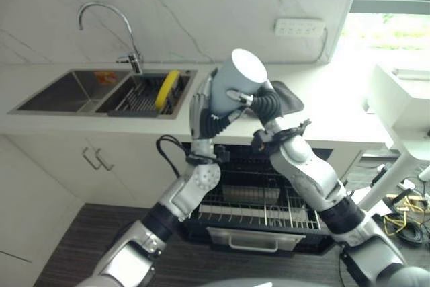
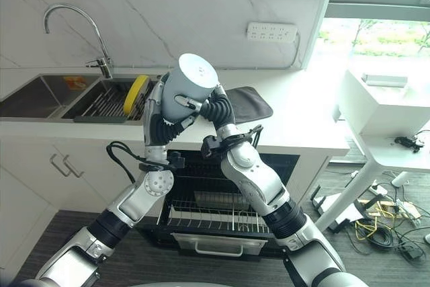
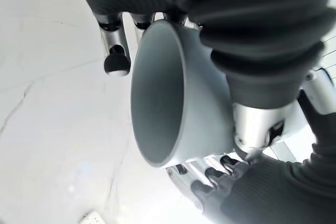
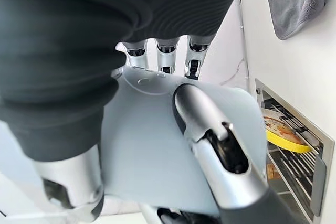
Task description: Place the dishes in the dishwasher.
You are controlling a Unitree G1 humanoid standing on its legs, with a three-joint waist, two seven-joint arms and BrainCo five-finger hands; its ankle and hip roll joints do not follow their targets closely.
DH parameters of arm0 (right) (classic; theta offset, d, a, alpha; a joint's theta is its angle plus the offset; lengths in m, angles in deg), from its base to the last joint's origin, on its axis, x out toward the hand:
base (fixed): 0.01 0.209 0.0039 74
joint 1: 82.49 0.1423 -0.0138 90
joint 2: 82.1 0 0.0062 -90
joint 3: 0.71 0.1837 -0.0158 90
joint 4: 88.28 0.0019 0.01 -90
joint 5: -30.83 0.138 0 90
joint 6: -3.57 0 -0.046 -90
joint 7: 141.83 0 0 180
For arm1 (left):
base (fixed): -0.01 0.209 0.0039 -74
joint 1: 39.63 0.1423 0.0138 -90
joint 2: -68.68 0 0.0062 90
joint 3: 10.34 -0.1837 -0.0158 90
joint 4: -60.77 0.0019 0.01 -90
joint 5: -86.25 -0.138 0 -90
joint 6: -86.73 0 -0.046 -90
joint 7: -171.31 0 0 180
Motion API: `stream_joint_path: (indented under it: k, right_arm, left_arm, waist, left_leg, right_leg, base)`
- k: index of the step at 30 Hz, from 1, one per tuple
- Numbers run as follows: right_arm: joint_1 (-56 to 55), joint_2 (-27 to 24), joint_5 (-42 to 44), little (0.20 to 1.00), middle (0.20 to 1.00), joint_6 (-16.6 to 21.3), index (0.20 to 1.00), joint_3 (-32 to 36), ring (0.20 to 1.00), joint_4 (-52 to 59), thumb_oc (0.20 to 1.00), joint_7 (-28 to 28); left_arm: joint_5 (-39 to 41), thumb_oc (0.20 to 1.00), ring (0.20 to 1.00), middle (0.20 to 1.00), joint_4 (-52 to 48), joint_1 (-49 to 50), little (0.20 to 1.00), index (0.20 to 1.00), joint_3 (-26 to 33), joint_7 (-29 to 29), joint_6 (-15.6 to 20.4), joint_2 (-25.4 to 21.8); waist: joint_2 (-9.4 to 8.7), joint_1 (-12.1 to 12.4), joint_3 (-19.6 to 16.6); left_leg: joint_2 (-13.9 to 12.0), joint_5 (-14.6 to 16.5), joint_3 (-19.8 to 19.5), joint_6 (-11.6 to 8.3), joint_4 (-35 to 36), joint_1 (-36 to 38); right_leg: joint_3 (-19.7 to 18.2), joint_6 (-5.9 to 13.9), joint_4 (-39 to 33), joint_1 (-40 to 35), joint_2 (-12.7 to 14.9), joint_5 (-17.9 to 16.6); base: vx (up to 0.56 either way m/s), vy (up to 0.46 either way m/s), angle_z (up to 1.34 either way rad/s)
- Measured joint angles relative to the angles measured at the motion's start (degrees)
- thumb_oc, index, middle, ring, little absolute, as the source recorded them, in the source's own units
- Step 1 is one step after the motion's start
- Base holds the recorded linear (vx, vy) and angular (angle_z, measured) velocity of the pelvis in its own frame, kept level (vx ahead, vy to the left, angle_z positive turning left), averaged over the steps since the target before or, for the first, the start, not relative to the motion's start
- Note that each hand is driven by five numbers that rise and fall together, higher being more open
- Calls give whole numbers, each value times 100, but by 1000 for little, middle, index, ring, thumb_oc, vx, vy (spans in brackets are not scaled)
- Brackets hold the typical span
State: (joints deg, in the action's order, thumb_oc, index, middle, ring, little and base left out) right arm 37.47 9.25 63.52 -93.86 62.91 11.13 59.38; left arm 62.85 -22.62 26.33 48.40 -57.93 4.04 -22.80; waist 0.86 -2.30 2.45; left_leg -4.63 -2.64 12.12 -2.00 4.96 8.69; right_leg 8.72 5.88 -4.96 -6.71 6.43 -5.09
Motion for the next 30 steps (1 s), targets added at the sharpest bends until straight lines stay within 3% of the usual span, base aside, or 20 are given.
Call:
stream_joint_path:
  k: [4,13,14,19,23,26,30]
  right_arm:
    - [0,0,-67,200,200,229,200,-13,200,1,200,162]
    - [0,-7,-364,200,200,454,200,-48,200,1,200,225]
    - [0,-8,-410,200,200,457,200,-48,200,1,200,224]
    - [-11,-150,-571,200,200,602,200,40,200,-3,200,226]
    - [-440,-300,-569,200,200,856,200,383,200,24,200,83]
    - [-1438,-518,-571,200,200,1078,200,1035,200,300,200,-164]
    - [-2098,-963,-569,200,200,1161,200,1627,200,391,200,-363]
  left_arm:
    - [-28,200,200,200,-3,-125,200,200,-27,-1,2,23]
    - [-17,200,200,200,-5,-181,200,200,-23,-5,78,79]
    - [-2,1000,1000,1000,-3,-181,1000,1000,-23,-4,94,79]
    - [922,1000,1000,1000,3,-75,1000,1000,-149,527,716,73]
    - [2176,1000,1000,1000,-5,449,1000,1000,41,1158,913,86]
    - [3487,1000,1000,1000,-136,1695,1000,1000,876,1630,910,314]
    - [4483,1000,1000,1000,-374,2340,1000,1000,1650,1998,821,164]
  waist:
    - [95,2,-58]
    - [106,2,-62]
    - [106,2,-62]
    - [107,-4,-61]
    - [128,-23,-57]
    - [155,-21,-43]
    - [245,4,43]
  left_leg:
    - [0,3,-13,1,1,-18]
    - [0,2,-16,0,1,-21]
    - [0,2,-17,0,1,-21]
    - [1,2,-17,0,1,-26]
    - [-2,5,-15,3,3,-22]
    - [-4,29,-12,25,4,-19]
    - [-2,87,-15,74,38,-20]
  right_leg:
    - [7,0,0,11,-1,1]
    - [9,14,0,12,0,11]
    - [10,14,0,12,0,10]
    - [9,14,0,17,-1,10]
    - [8,19,0,14,-3,15]
    - [11,43,-3,11,1,51]
    - [11,75,-21,8,2,71]
  base:
    - [-10,4,1]
    - [-4,1,0]
    - [0,0,0]
    - [0,0,0]
    - [9,1,0]
    - [67,9,0]
    - [56,16,1]
